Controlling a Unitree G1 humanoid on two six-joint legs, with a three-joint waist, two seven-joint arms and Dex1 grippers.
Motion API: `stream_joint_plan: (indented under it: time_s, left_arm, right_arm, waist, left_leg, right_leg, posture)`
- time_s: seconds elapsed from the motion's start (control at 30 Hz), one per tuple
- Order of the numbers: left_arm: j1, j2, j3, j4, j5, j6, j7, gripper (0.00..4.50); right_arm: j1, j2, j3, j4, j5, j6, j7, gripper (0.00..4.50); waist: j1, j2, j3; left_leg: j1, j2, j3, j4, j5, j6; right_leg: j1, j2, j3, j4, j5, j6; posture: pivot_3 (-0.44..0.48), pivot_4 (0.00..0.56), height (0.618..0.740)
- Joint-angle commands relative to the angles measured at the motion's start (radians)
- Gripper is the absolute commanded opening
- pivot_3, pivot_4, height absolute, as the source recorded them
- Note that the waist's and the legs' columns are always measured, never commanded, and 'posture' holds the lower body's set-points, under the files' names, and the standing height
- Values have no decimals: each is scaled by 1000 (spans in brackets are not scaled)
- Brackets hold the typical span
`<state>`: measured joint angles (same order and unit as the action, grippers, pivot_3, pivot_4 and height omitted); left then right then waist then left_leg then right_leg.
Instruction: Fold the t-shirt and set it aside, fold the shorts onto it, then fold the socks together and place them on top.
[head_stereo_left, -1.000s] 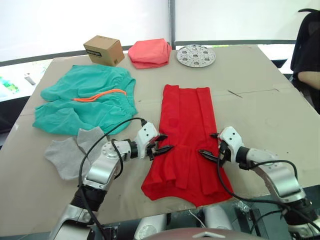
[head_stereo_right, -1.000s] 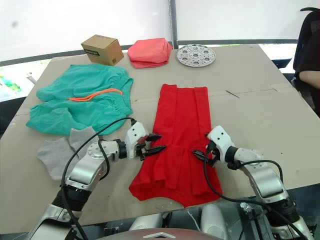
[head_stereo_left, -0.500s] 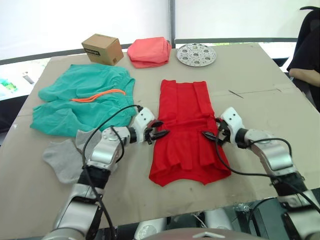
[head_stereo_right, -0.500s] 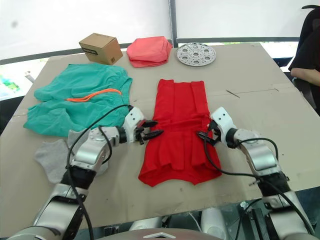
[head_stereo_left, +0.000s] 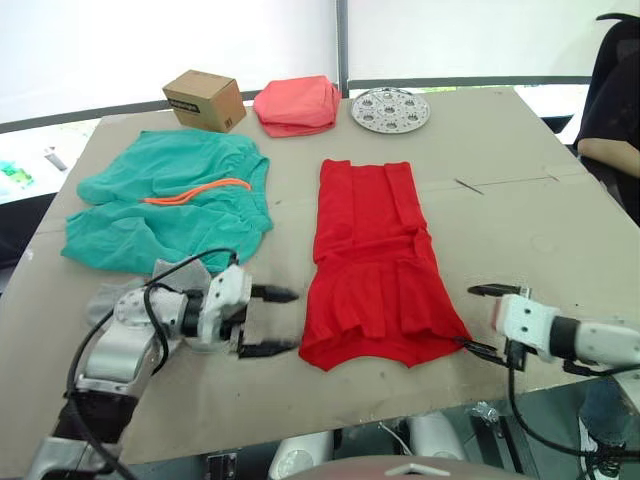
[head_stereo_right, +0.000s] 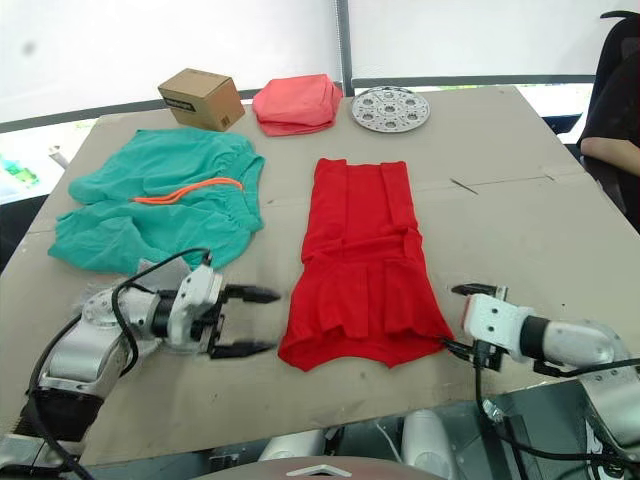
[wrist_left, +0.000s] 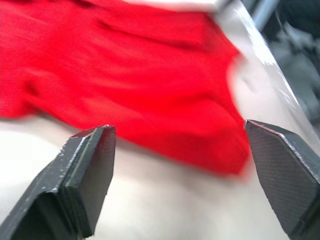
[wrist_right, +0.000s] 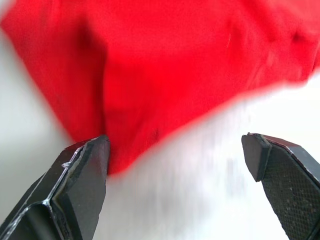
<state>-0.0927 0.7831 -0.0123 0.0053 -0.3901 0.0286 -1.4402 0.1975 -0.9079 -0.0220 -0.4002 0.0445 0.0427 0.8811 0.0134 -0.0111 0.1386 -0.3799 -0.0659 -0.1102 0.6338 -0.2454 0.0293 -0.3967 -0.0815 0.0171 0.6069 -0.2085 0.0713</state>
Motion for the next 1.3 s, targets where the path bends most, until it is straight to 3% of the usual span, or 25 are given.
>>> stream_joint_plan:
  time_s: [0.03,0.2,0.47,0.7,1.07,1.17,1.23,1.3]
  left_arm:
    - [-32,-20,11,132,77,-259,-9,4469]
    - [-70,-47,-2,291,135,-540,-18,4469]
    - [-110,-147,-76,335,175,-747,23,4469]
    - [-156,-175,-114,307,173,-740,89,4469]
    - [-154,-148,-139,270,150,-755,93,4469]
    - [-148,-141,-146,259,139,-735,93,3696]
    - [-141,-137,-152,250,134,-722,89,2720]
    - [-136,-132,-156,244,132,-716,87,2012]
  right_arm:
    - [35,-54,-75,74,-84,-225,-18,4500]
    - [90,-82,-94,115,-125,-364,-22,4500]
    - [67,5,-22,119,-244,-439,-123,4500]
    - [29,72,59,96,-279,-457,-141,4500]
    - [7,70,102,123,-314,-515,-160,4500]
    - [16,45,113,127,-321,-552,-143,3685]
    - [3,31,133,133,-314,-566,-123,2619]
    - [-21,20,159,142,-308,-578,-100,1904]
  waist:
    - [3,1,0]
    - [2,-1,0]
    - [-1,-6,-3]
    - [-9,-8,-4]
    - [-9,-8,-4]
    - [-9,-8,-4]
    - [-9,-8,-4]
    - [-11,-7,-4]
  left_leg:
    - [0,0,0,0,0,0]
    - [0,0,1,0,0,0]
    - [1,0,1,0,0,1]
    - [3,1,3,0,0,1]
    - [3,2,3,0,0,1]
    - [3,1,3,0,0,1]
    - [3,1,3,0,0,1]
    - [3,1,3,0,0,1]
  right_leg:
    - [0,0,0,0,0,0]
    - [0,0,0,0,0,-1]
    - [1,0,0,0,0,-1]
    - [1,2,2,2,1,0]
    - [1,3,1,2,3,3]
    - [1,3,1,2,2,3]
    - [1,3,1,2,3,3]
    - [1,3,1,2,3,3]
  posture:
    - [0,150,740]
    - [0,150,740]
    - [0,150,740]
    - [0,150,740]
    - [0,150,740]
    - [0,150,740]
    - [0,150,740]
    - [0,150,740]
